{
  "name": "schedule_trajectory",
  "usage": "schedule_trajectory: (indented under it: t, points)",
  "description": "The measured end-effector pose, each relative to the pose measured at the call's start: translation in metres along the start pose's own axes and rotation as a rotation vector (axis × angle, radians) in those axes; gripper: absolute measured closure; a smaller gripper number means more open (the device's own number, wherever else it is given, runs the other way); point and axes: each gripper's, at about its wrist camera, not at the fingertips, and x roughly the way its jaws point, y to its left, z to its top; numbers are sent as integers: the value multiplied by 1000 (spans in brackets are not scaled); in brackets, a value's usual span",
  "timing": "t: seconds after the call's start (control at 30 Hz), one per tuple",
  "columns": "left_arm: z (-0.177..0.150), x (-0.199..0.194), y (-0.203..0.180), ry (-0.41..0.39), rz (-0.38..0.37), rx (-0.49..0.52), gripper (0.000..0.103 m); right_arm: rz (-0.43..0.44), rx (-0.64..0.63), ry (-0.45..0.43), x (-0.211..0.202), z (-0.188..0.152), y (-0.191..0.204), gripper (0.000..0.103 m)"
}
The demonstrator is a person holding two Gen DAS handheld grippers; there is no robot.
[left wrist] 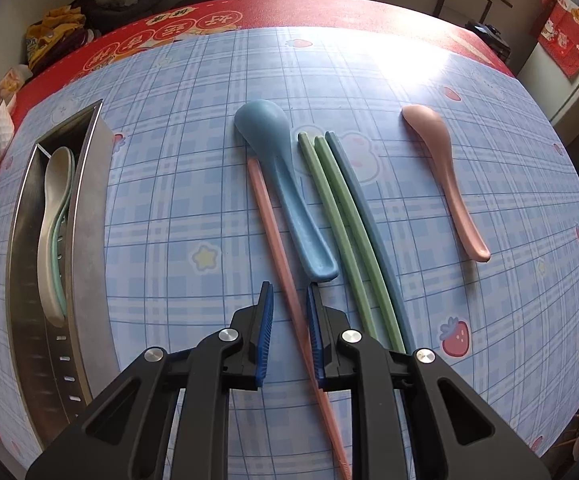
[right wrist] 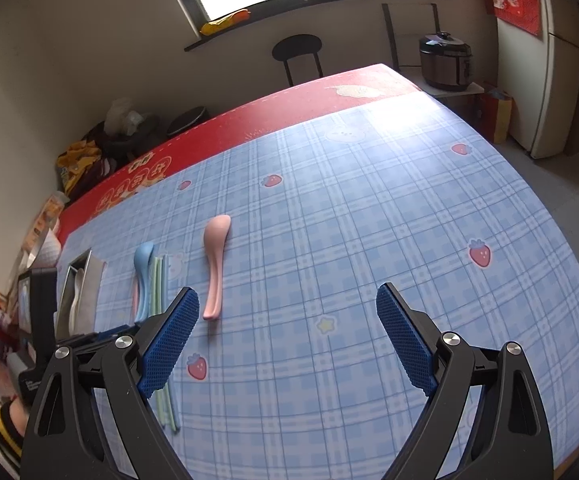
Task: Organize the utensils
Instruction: 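Reach the left gripper to the pink chopstick and close on it, then carry the pink chopstick into the tray with the left gripper while the right gripper grasps the blue spoon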
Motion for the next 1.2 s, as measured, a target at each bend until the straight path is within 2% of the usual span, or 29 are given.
schedule_trajectory:
  t: [0.33, 0.37, 0.4, 0.57, 0.87, 1.1, 1.17, 1.2]
  points:
    - [-7, -2, 0, -36, -7, 18, 87, -10, 17, 17, 3, -3, -2, 16]
    - [-7, -3, 2, -34, -12, 9, 94, -10, 16, 19, 3, -3, -1, 16]
    - [-9, -4, 7, -29, -18, -7, 96, -10, 14, 22, 3, -4, 0, 16]
    - [-21, -13, 17, -19, -26, -42, 97, -9, 11, 31, 5, -5, 4, 16]
    - [-33, -54, 36, -67, -100, -86, 97, 24, -28, 52, 13, -8, 27, 16]
    - [-36, -89, 57, -131, -112, -104, 97, 79, -84, 69, 24, -13, 58, 16]
    - [-37, -99, 67, -153, -110, -114, 97, 89, -103, 87, 30, -15, 68, 25]
    - [-38, -104, 72, -163, -108, -120, 97, 89, -115, 93, 33, -16, 73, 25]
